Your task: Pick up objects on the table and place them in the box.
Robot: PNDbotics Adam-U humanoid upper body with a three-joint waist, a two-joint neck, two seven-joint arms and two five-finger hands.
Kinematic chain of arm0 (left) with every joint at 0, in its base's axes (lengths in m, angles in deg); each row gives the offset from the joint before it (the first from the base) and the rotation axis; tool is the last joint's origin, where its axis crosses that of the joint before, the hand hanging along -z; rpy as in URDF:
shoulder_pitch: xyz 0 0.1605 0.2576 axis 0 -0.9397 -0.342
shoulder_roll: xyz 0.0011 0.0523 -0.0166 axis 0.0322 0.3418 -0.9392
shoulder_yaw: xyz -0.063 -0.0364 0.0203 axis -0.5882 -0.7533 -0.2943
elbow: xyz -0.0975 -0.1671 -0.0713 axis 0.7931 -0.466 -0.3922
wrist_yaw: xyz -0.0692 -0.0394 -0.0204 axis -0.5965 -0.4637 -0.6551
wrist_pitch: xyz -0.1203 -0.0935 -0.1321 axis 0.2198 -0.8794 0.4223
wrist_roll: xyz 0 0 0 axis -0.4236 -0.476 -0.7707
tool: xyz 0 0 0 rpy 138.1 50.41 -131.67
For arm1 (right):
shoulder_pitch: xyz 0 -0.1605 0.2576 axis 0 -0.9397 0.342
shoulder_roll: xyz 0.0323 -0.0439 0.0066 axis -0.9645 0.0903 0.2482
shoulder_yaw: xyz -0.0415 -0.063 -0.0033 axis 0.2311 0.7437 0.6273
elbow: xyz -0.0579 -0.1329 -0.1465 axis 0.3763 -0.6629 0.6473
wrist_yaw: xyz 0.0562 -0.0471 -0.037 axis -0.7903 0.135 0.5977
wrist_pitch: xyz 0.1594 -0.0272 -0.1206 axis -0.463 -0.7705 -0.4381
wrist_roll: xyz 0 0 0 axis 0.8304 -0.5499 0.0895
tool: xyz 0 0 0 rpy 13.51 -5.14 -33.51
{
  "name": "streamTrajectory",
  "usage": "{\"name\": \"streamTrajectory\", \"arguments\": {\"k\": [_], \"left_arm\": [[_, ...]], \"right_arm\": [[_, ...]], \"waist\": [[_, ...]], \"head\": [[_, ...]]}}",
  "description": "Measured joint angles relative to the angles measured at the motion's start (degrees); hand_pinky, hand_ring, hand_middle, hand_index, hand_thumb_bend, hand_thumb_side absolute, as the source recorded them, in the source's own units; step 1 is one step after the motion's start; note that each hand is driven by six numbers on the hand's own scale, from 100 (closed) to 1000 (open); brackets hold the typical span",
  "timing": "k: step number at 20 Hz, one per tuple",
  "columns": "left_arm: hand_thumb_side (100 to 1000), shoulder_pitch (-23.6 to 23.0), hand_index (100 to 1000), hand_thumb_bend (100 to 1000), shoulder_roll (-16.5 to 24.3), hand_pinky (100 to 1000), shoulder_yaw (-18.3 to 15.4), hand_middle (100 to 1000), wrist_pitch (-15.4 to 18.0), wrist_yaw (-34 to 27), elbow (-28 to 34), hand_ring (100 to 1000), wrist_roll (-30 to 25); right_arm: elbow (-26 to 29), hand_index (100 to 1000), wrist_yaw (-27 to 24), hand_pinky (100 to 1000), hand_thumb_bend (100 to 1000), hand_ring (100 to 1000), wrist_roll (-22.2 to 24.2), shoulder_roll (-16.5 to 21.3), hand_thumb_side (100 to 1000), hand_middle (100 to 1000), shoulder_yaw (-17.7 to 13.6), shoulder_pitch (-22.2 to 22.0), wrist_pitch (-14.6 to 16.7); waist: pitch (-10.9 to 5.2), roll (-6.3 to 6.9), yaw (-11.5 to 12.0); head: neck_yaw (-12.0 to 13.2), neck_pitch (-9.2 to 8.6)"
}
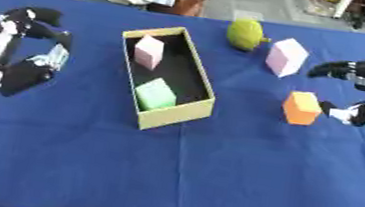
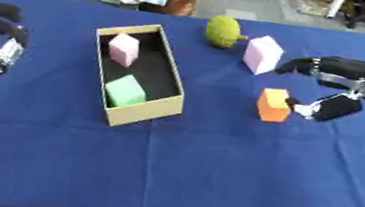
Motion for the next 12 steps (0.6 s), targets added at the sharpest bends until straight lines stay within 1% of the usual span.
{"name": "streamTrajectory", "arguments": {"k": [2, 3, 5, 7, 8, 12], "left_arm": [[594, 0.0, 829, 206, 0.0, 780, 0.0, 700, 0.02, 0.0, 0.1, 685, -0.03], [594, 0.0, 830, 206, 0.0, 780, 0.0, 701, 0.02, 0.0, 0.12, 685, -0.03], [593, 0.0, 830, 207, 0.0, 780, 0.0, 701, 0.02, 0.0, 0.12, 685, -0.03], [593, 0.0, 830, 206, 0.0, 781, 0.0, 701, 0.02, 0.0, 0.12, 685, -0.04], [594, 0.0, 830, 205, 0.0, 781, 0.0, 701, 0.02, 0.0, 0.12, 685, -0.04], [594, 0.0, 830, 200, 0.0, 781, 0.01, 701, 0.02, 0.0, 0.13, 685, -0.06]], "right_arm": [[-0.31, 972, 2.16, 864, 232, 958, 0.05, -0.58, 673, 948, 0.03, 0.13, -0.05], [-0.48, 971, 3.2, 862, 250, 959, -0.09, -0.79, 709, 949, 0.02, 0.15, 0.09], [-0.97, 969, 5.39, 862, 302, 963, -0.59, -1.23, 752, 954, 0.02, 0.16, 0.6], [-1.36, 965, 8.19, 860, 320, 961, -1.35, -1.68, 767, 950, 0.03, 0.18, 1.35], [-1.65, 964, 10.41, 859, 329, 960, -2.01, -2.03, 767, 949, 0.03, 0.18, 2.01], [-4.4, 962, 19.32, 858, 327, 959, -5.75, -3.69, 772, 945, -0.03, 0.17, 5.75]], "waist": [[0.0, 0.0, 0.07], [0.0, 0.0, 0.13], [0.0, 0.0, 0.3], [0.0, 0.0, 0.31], [0.0, 0.0, 0.31], [0.0, 0.0, 0.33]], "head": [[-0.1, 0.0], [-0.17, 0.0], [-0.23, 0.0], [-0.25, 0.0], [-0.26, 0.0], [-0.34, 0.0]]}}
